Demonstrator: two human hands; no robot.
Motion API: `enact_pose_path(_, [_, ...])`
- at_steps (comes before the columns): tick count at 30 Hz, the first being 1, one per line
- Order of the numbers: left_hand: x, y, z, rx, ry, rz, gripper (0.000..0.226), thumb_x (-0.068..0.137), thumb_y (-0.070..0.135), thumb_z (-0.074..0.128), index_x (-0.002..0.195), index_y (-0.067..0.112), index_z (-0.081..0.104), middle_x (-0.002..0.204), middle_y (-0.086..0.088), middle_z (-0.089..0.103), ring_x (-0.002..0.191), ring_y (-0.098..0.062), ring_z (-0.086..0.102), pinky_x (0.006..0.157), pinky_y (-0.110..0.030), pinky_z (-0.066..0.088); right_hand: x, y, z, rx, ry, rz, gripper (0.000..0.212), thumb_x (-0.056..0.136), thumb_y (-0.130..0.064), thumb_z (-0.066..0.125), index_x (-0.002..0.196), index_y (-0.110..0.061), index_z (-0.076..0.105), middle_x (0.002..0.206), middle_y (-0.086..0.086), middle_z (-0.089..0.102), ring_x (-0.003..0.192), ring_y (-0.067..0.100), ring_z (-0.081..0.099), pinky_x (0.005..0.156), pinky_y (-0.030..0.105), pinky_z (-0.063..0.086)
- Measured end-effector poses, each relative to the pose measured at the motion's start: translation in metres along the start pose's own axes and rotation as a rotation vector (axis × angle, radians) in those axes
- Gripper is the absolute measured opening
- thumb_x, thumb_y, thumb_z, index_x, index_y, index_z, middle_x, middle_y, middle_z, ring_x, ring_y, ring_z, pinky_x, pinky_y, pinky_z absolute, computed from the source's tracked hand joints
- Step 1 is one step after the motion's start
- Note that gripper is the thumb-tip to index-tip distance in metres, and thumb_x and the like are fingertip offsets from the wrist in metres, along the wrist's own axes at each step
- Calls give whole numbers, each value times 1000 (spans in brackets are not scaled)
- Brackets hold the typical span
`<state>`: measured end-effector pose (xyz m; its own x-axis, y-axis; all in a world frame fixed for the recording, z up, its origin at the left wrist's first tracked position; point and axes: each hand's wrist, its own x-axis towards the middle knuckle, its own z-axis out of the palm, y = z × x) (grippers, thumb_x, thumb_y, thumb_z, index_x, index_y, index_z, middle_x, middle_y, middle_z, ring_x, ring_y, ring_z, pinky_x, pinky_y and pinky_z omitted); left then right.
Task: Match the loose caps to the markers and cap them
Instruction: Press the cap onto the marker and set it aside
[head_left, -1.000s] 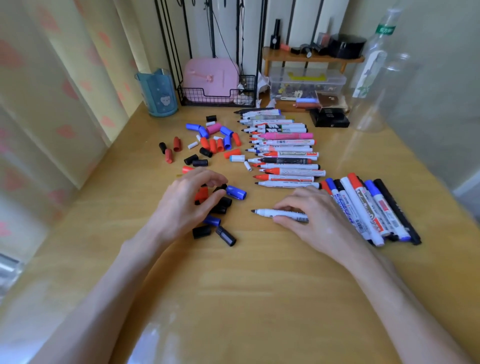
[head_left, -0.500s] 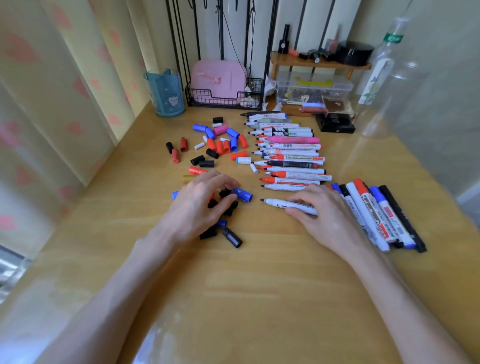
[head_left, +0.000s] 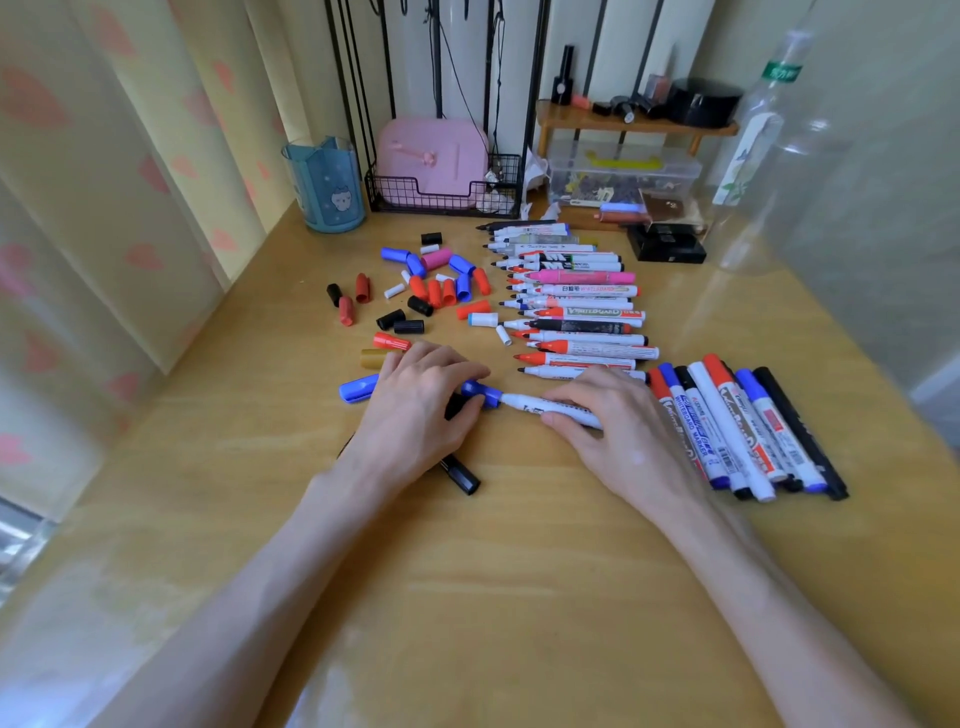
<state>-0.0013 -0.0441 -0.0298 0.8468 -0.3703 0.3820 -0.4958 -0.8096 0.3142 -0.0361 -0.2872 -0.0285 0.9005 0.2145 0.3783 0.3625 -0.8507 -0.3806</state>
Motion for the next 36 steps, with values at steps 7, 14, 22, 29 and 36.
enact_pose_path(7, [0, 3, 6, -67, 8, 5, 21, 89, 27, 81, 109, 21, 76, 103, 4, 67, 111, -25, 54, 88, -38, 38, -2, -7, 3, 13, 48, -55, 19, 96, -29, 73, 112, -20, 77, 100, -6, 63, 98, 17, 58, 84, 39, 49])
enact_pose_path(14, [-4, 18, -4, -299, 65, -15, 17, 91, 18, 77, 104, 28, 71, 88, 16, 68, 73, -12, 54, 69, -38, 52, -3, -11, -3, 112, 120, -104, 18, 100, -24, 67, 116, -18, 71, 110, -6, 70, 97, 22, 67, 80, 44, 54])
enact_pose_path(22, [-7, 18, -11, -348, 72, -28, 18, 88, 20, 83, 105, 25, 78, 92, 18, 72, 75, -11, 60, 72, -17, 46, -7, -13, -3, 162, 122, -93, 17, 101, -24, 67, 114, -15, 73, 106, -7, 73, 93, 20, 69, 73, 45, 55])
enact_pose_path(29, [-9, 9, -8, -310, -23, 41, 18, 95, 26, 75, 113, 27, 72, 101, 14, 69, 91, -7, 59, 80, -23, 45, -5, -9, -3, 171, 65, -40, 11, 97, -19, 72, 108, -20, 69, 105, -12, 70, 95, 17, 66, 82, 44, 53])
enact_pose_path(36, [-7, -11, -4, -156, -13, 85, 22, 98, 19, 71, 119, 21, 75, 118, 9, 68, 114, -18, 55, 102, -38, 47, -7, 0, -6, 23, 132, 98, 15, 95, -22, 73, 108, -22, 67, 108, -8, 70, 97, 23, 64, 84, 43, 51])
